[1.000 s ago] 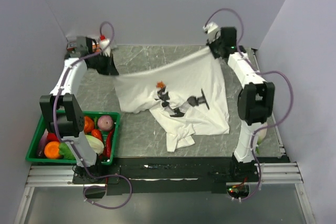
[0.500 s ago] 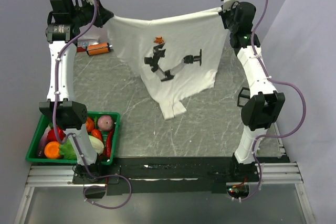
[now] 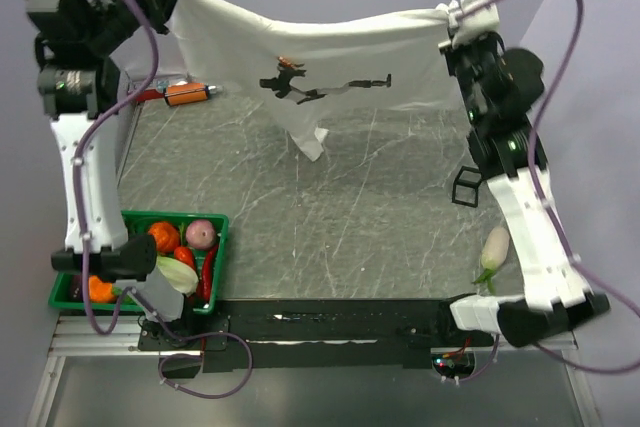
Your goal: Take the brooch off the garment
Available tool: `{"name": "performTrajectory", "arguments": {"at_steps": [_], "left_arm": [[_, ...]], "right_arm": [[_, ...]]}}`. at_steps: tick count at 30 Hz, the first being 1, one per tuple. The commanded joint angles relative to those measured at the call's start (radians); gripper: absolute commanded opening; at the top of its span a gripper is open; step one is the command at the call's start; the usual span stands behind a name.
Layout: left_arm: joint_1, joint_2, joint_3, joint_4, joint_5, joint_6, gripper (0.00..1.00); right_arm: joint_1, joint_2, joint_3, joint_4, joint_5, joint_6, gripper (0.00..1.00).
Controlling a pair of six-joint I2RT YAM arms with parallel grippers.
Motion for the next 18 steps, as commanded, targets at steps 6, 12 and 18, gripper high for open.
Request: {"name": "performTrajectory", "arguments": {"at_steps": [6,12,18], "left_arm": [[-0.003,-0.242,0.053,0.093,0.002,0.043,0.01],[-0.001,-0.328,0.025,0.114,0.083,-0.133,0.01],[-0.001,-0.380,-0.192,0.098,0.097,-0.123,0.01]], "right_arm": [[0.085,-0.327,-0.082,-0.077,0.070,-0.026,0.00],[0.082,-0.446,-0.065,-0.195,0.022,-0.029,0.00],[0.079,-0.519,-0.238,-0.229,-0.013,-0.007,0.00]]}}
